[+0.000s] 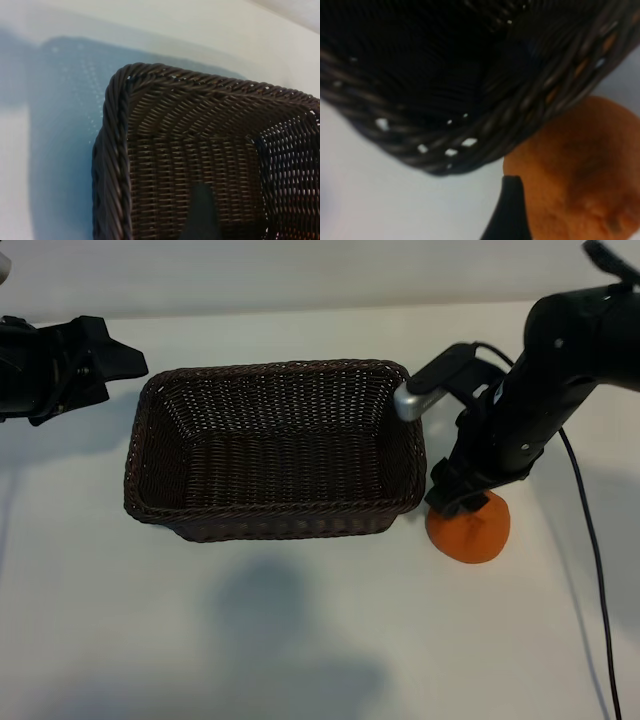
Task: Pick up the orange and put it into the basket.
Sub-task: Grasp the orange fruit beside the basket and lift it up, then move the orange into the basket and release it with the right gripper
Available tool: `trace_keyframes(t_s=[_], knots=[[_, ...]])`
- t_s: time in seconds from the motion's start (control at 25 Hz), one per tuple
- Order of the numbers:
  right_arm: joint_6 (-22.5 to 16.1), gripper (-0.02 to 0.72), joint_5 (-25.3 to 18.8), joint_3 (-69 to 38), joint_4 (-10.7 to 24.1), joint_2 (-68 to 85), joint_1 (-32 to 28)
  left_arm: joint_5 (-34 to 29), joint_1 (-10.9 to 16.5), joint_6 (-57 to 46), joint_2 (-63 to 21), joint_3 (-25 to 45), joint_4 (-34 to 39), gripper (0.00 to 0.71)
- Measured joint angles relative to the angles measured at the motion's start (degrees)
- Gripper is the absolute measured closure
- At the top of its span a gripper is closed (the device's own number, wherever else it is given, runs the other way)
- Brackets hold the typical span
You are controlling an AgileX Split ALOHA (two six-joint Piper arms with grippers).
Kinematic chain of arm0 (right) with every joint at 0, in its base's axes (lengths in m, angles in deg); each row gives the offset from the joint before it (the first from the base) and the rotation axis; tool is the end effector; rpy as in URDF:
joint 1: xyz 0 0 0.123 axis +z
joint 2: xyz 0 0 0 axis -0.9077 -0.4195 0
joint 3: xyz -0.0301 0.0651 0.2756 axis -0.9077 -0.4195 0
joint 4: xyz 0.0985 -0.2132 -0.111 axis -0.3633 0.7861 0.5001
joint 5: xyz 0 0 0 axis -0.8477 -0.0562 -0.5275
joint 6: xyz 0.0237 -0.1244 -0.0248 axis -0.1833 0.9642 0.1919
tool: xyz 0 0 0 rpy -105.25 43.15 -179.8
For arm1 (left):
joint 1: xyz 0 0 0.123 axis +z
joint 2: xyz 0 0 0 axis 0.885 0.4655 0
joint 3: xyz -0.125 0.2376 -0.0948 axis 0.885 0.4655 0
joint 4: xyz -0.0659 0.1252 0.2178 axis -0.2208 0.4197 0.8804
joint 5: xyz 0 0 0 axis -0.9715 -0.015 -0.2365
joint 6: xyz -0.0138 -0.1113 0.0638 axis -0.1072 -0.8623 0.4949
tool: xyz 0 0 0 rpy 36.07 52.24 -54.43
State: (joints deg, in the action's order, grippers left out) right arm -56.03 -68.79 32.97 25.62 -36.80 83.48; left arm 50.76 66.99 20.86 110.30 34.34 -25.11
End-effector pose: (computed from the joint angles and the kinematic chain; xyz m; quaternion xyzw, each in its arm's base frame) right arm 0.3348 0.1307 0.1349 -0.2823 0.9517 0.0773 0.0927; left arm 0.3274 -0.0318 0.2275 -0.1137 0.9022 -0.2636 0.3218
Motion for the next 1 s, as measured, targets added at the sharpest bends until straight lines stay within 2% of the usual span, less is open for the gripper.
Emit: trace_keyframes(t_s=[0.16,0.24,0.32,0.44,0.52,1.0], knots=[[-0.2,0.12,0.2,0.0,0.0,-3.3,0.0,0.0,0.0,0.0,0.0,0.0,0.0,0.114],[-0.5,0.171,0.3,0.0,0.0,-3.8,0.0,0.0,0.0,0.2,0.0,0.0,0.0,0.114],[-0.8,0.28,0.4,0.0,0.0,-3.8,0.0,0.0,0.0,0.2,0.0,0.0,0.0,0.114],[-1.3,0.548,0.2,0.0,0.0,-3.8,0.0,0.0,0.0,0.2,0.0,0.0,0.0,0.114],[-2.0,0.614,0.2,0.0,0.0,-3.8,0.0,0.0,0.0,0.2,0.0,0.0,0.0,0.116],[-5.0,0.624,-0.5,0.0,0.6,0.3,0.0,-1.1,0.0,0.1,0.0,-1.0,0.2,0.117]])
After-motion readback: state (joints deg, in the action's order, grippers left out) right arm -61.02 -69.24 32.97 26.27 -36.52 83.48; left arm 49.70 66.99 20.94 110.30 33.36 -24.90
